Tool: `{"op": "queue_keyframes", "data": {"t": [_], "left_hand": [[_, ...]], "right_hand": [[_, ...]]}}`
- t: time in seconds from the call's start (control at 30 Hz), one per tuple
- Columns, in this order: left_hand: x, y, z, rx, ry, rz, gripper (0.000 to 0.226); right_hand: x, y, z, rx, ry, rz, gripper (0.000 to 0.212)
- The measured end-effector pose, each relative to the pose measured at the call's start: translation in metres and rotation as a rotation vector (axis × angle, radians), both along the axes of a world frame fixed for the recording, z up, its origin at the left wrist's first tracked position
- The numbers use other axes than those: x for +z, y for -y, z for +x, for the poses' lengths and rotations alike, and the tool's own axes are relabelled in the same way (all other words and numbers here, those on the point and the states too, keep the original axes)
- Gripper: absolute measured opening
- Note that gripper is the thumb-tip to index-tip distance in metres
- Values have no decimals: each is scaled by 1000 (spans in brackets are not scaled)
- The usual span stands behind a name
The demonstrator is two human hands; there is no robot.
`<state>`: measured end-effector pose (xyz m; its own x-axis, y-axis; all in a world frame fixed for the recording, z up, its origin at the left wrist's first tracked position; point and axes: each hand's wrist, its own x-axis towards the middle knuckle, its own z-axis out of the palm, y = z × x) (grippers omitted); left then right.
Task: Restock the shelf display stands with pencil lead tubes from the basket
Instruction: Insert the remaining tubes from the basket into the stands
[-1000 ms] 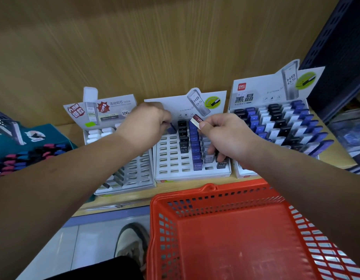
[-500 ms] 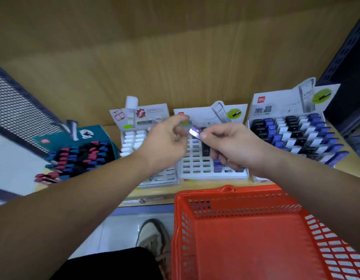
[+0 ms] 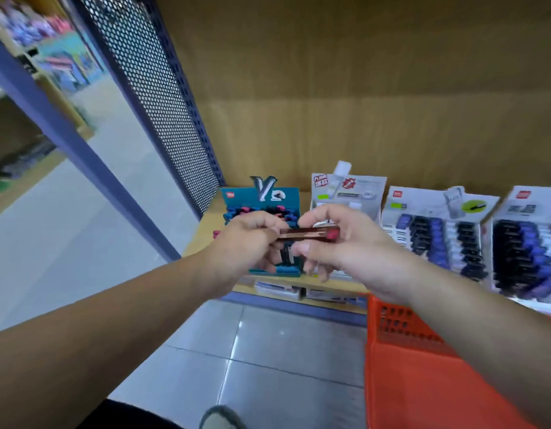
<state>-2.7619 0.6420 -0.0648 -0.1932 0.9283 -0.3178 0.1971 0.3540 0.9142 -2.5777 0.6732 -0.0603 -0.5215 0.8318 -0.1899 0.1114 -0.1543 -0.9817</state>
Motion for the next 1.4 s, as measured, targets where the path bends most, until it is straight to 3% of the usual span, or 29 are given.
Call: {"op": "queue_keyframes", "data": {"t": [0.07,0.13,0.27,0.37,0.57,0.7,0.9,1.03,1.2,1.4], "left_hand": [[-4,0,-23,-18,68,-53,21],[-11,-3,-50,-18,59,-84,16],[-39,-10,-124,103,-241,-66,15],[-59,-14,-160,13,-390,-51,24],[-88,-29,-170,-151,-342,64,21],[-103,-31,-171,-41,-189,76,33],[-102,-23,-179,2,-28,84,14],[-107,-16,-175,-63,-43,59,24],[-119,-8,-181,-69,-159,-1,18],[-125,-9,-180,-120,-168,-44,21]], "right_hand": [[-6,-1,-22,-35,-25,39,13],[-12,-8,-44,-93,66,163,5],[-17,-38,-85,-127,225,443,10],[-25,-61,-114,-70,325,493,11],[-42,-68,-142,150,491,568,13],[-48,-63,-150,53,517,597,5],[-58,-38,-161,-61,468,681,11],[-74,-34,-169,-22,558,740,11],[-84,-39,-176,7,620,664,11],[-89,-38,-188,0,727,639,13]]}}
